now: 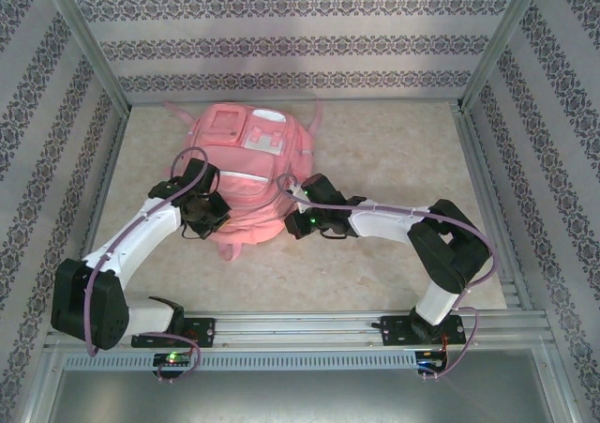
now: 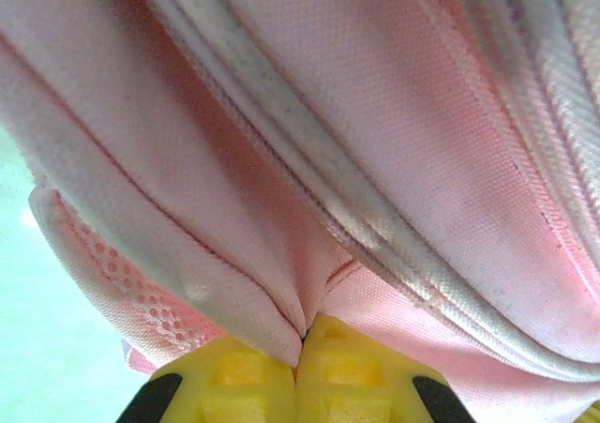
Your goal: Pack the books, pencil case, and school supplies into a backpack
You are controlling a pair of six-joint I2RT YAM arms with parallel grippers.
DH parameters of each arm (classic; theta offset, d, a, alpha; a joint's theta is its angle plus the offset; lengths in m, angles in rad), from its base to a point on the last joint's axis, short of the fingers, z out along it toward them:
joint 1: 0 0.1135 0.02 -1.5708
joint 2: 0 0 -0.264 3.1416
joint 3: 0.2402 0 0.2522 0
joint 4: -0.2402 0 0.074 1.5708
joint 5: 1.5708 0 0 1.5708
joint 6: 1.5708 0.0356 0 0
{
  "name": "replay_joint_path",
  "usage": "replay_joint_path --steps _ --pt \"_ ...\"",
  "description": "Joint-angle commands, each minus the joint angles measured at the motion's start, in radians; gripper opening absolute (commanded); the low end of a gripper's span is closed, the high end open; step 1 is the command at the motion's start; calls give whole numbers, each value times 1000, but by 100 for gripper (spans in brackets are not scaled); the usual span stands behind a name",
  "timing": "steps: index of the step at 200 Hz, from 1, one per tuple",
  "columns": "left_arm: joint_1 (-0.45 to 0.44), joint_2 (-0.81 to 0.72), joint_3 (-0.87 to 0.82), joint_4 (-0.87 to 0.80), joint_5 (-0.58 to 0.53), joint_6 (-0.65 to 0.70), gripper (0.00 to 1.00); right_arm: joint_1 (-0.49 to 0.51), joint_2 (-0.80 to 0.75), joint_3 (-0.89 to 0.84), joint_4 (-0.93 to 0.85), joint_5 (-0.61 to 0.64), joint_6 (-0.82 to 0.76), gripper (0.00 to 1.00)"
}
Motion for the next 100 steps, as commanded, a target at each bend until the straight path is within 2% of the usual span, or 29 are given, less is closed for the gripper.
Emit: replay_joint_path --steps 1,13,25,44,76,100 --pt "80 -66 -12 -145 -93 36 0 9 29 50 -30 5 23 0" --pt "97 -66 -2 -142 -83 32 1 31 46 79 -37 3 22 0" --pt "98 -56 11 -134 -57 28 18 52 62 105 -40 1 25 0" --pt "93 -53 0 -99 20 -9 34 77 84 134 -40 -7 41 0" --pt "35 -70 -8 -59 69 -88 46 93 100 149 -36 -9 50 0" --pt "-17 -52 -3 -24 86 -151 49 93 100 144 -31 -6 54 0"
